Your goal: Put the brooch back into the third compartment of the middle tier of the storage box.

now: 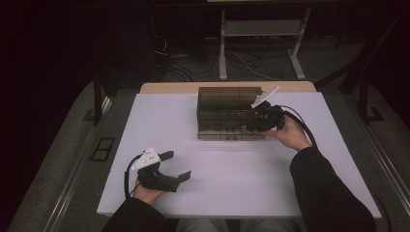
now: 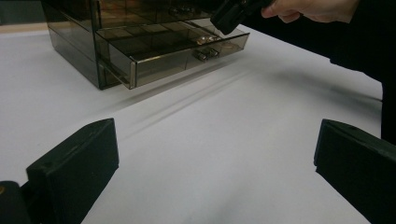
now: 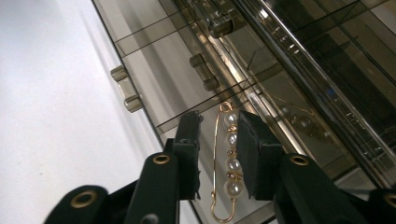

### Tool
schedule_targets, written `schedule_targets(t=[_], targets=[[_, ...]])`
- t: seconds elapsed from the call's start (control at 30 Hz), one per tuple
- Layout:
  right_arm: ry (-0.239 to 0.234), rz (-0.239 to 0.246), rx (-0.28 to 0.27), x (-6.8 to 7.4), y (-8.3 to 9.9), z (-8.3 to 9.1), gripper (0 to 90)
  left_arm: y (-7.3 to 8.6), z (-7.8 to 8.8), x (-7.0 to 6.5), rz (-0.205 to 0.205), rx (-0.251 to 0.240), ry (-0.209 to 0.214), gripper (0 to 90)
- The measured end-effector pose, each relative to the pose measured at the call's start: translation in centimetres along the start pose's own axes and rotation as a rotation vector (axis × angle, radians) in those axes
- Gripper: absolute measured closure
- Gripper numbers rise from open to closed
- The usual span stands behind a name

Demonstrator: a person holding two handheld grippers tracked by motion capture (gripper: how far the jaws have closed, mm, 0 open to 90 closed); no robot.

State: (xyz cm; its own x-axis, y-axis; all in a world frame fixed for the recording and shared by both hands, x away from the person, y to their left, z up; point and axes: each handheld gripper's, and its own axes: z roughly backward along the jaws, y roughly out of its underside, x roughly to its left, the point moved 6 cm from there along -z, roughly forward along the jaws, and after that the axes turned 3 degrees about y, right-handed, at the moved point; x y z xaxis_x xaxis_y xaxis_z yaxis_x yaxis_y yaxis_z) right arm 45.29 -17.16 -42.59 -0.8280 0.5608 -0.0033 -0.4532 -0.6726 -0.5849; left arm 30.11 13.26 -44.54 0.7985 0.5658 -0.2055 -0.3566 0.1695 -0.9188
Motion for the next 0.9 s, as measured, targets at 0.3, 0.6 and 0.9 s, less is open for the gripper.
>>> schedule_targets(t=[0.3,0.6,0.9], targets=[[-0.003,-0.037,-0.014,0.4,0.3,1.0,54.6,0.0,0.0,0.0,0.001,0.000,-0.001,0.0],[0.003,-0.095,-0.037,0.6,0.7,2.4,37.3,0.0,0.0,0.0,0.004,-0.001,-0.005,0.0],[0.017,-0.185,-0.102,0.7,1.6,3.8,7.2,0.0,0.0,0.0,0.003,0.000,-0.007,0.0]])
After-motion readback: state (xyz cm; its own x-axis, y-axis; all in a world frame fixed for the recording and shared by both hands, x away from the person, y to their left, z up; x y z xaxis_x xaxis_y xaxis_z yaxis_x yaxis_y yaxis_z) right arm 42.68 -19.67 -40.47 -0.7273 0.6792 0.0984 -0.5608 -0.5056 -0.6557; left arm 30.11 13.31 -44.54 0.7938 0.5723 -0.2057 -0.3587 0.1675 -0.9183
